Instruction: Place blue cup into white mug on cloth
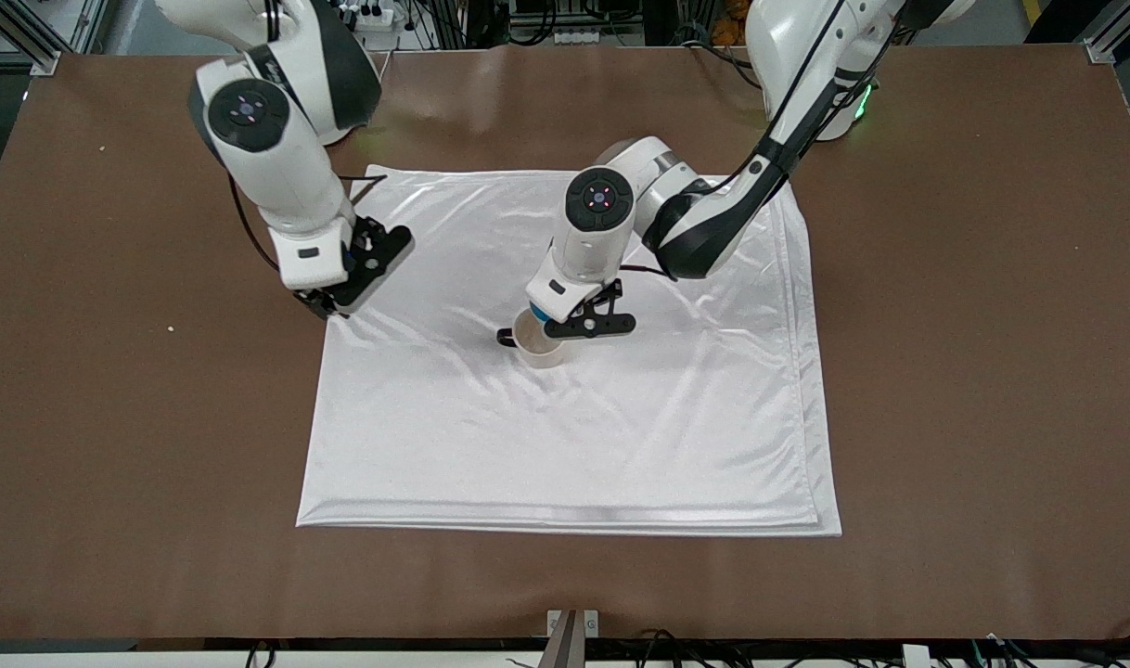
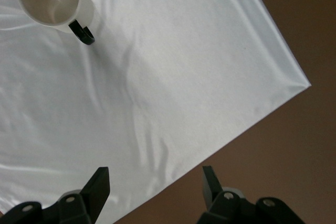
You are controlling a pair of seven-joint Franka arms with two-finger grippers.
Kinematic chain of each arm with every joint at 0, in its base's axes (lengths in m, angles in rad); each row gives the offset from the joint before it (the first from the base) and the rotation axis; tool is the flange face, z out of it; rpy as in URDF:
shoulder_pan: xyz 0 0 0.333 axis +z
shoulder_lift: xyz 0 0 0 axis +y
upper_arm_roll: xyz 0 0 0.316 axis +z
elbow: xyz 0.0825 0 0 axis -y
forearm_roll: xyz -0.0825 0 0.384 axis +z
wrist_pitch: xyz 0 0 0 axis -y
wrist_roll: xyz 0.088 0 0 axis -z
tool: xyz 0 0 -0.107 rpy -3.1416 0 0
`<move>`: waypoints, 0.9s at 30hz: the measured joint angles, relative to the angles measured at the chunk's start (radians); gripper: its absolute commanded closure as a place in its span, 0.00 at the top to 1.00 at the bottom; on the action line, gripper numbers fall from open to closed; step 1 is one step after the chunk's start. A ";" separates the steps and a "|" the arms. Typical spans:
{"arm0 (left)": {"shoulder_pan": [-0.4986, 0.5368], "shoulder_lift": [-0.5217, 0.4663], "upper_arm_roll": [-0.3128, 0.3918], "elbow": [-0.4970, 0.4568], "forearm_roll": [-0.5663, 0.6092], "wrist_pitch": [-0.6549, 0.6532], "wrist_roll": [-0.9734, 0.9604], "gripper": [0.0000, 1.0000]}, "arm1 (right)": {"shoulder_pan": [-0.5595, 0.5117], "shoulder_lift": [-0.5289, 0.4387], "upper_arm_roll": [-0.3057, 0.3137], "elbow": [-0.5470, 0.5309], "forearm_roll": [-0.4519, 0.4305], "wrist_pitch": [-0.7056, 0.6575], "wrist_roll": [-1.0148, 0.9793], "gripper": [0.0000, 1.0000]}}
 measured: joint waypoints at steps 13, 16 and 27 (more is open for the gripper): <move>-0.020 0.030 0.019 0.000 0.000 0.071 -0.014 0.00 | -0.139 -0.157 -0.003 -0.004 -0.047 -0.130 0.000 0.81; -0.020 0.042 0.020 0.000 0.000 0.091 -0.014 0.00 | -0.173 -0.173 -0.003 -0.002 -0.047 -0.158 0.000 0.81; -0.025 0.072 0.020 0.000 0.000 0.133 -0.014 0.00 | -0.248 -0.182 -0.004 0.016 -0.047 -0.223 0.005 0.91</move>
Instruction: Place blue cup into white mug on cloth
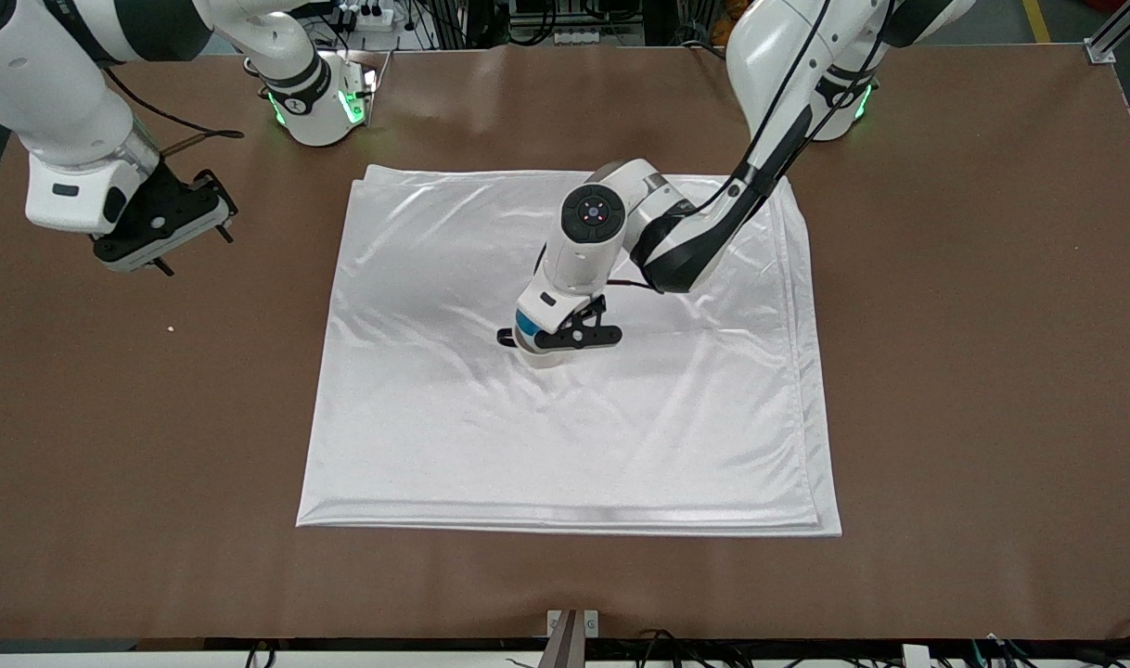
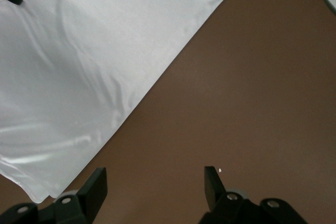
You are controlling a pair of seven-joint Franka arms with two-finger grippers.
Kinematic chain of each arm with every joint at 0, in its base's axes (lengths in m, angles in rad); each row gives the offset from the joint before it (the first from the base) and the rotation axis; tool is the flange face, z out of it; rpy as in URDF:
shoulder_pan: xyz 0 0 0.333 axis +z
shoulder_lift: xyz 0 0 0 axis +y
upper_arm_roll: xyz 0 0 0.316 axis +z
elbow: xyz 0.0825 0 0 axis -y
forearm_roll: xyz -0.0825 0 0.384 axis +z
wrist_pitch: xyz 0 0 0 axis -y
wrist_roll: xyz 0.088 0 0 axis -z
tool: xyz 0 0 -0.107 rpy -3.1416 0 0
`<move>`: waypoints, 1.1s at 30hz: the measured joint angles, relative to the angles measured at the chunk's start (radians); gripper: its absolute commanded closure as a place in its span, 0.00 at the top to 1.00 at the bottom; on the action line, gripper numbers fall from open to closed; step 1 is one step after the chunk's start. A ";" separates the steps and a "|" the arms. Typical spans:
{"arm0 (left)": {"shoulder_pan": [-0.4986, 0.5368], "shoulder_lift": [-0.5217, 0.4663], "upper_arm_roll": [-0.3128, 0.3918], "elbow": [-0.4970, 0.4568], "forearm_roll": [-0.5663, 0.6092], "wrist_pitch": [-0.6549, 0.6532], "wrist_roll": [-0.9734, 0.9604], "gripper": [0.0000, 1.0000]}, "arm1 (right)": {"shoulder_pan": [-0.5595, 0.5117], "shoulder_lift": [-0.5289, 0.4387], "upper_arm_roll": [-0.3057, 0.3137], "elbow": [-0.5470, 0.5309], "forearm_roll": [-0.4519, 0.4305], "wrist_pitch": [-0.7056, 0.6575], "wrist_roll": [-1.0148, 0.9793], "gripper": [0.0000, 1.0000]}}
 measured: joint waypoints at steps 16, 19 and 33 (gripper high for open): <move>-0.037 0.046 0.042 -0.001 0.000 0.048 0.000 1.00 | -0.117 0.005 -0.008 0.055 0.000 -0.041 0.074 1.00; -0.045 0.046 0.047 -0.001 0.000 0.050 0.000 1.00 | -0.134 0.015 -0.009 0.078 0.003 -0.069 0.108 1.00; -0.056 0.028 0.055 0.013 0.000 0.053 0.000 1.00 | -0.198 0.072 -0.009 0.172 0.057 -0.092 0.298 1.00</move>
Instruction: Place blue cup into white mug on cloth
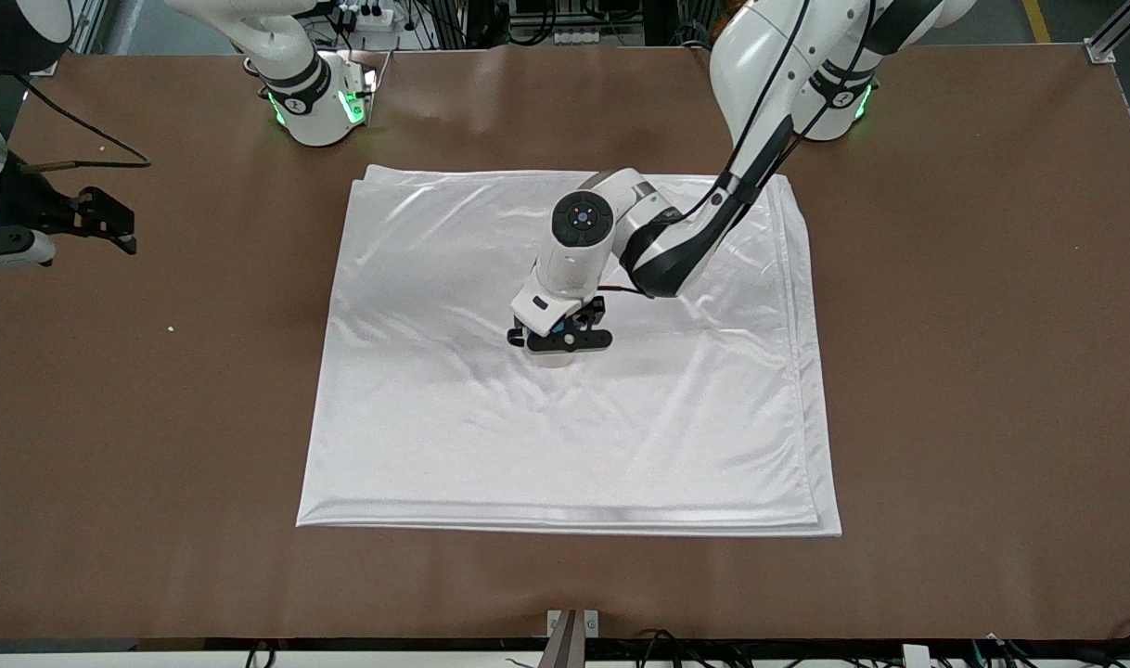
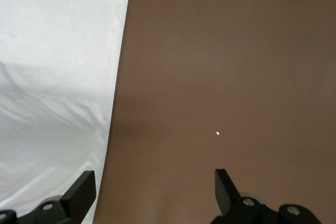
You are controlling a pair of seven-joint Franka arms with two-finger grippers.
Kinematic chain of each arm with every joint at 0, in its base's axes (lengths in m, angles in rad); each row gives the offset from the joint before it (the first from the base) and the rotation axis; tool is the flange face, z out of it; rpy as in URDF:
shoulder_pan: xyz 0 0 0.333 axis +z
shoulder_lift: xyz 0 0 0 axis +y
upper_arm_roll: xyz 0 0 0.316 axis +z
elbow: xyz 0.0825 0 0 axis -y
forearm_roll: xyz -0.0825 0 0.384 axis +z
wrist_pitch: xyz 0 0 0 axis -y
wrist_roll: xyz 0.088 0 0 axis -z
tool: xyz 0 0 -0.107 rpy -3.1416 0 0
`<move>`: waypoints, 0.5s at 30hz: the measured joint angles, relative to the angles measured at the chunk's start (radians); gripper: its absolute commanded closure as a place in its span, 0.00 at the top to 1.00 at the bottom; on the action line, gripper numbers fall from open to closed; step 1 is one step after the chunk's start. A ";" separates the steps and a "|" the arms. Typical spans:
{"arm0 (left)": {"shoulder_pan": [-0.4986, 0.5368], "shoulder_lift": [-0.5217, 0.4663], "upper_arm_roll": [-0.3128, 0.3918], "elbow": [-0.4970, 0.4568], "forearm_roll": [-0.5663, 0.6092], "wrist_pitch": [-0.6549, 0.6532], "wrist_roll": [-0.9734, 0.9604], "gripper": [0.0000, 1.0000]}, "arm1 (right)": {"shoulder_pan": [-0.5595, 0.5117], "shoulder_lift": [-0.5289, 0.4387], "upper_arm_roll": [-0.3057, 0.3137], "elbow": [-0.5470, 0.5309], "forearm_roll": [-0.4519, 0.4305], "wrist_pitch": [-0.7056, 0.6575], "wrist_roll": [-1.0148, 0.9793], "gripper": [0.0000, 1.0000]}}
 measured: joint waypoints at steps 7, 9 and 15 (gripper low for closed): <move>0.002 -0.051 0.021 0.003 0.000 -0.013 0.000 1.00 | -0.002 0.012 0.000 0.020 0.001 0.000 0.059 1.00; 0.004 -0.070 0.039 0.003 0.000 -0.021 0.000 1.00 | -0.005 0.016 0.000 0.023 0.003 0.000 0.063 1.00; 0.053 -0.106 0.085 0.003 0.004 -0.048 0.019 1.00 | -0.009 0.031 0.000 0.041 0.027 0.001 0.070 1.00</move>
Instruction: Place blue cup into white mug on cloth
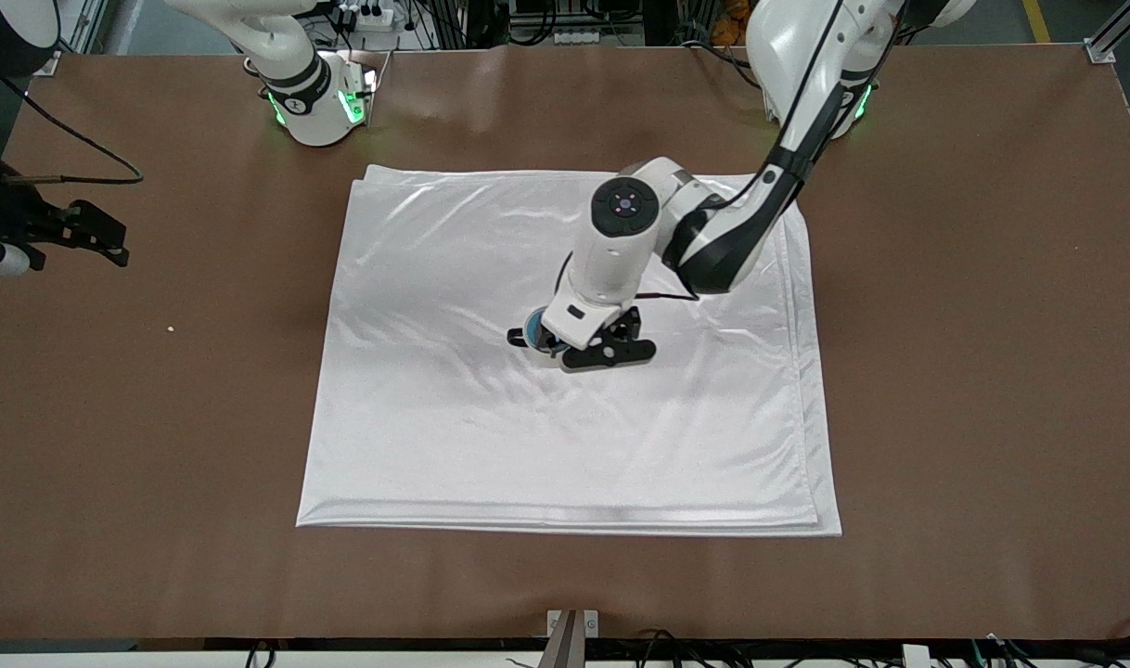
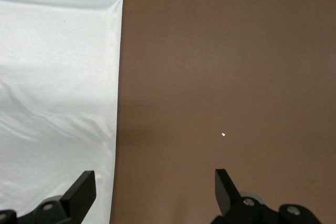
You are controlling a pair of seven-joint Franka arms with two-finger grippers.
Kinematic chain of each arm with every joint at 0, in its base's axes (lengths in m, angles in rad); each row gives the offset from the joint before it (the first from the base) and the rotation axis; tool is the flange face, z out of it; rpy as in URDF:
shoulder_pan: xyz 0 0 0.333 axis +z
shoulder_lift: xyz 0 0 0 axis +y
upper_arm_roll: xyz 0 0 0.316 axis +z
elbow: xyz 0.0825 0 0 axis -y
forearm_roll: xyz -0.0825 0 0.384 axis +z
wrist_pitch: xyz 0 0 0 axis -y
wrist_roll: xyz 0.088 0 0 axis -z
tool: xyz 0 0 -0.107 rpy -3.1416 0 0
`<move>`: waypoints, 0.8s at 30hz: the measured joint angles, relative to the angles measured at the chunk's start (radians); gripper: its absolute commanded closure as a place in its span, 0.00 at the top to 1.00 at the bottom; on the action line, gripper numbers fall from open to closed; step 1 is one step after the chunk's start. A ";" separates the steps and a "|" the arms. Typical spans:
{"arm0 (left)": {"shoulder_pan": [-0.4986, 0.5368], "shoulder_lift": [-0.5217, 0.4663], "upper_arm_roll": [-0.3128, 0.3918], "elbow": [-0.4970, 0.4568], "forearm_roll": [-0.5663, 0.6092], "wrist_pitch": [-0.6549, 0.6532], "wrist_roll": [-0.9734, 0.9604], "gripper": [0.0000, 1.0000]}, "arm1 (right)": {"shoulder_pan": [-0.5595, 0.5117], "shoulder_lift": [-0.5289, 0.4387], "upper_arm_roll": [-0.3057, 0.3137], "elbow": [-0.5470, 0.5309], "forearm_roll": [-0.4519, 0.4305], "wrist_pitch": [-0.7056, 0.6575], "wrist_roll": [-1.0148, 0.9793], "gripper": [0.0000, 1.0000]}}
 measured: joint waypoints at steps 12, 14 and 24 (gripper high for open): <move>0.270 -0.060 0.009 0.001 0.003 -0.084 0.234 1.00 | -0.010 0.019 0.000 0.043 0.018 0.000 0.049 1.00; 0.318 -0.069 0.009 0.000 0.003 -0.100 0.290 1.00 | -0.012 0.024 0.000 0.050 0.018 0.000 0.051 1.00; 0.461 -0.120 0.003 0.000 0.003 -0.186 0.459 1.00 | -0.034 0.057 0.000 0.072 0.018 0.017 0.052 1.00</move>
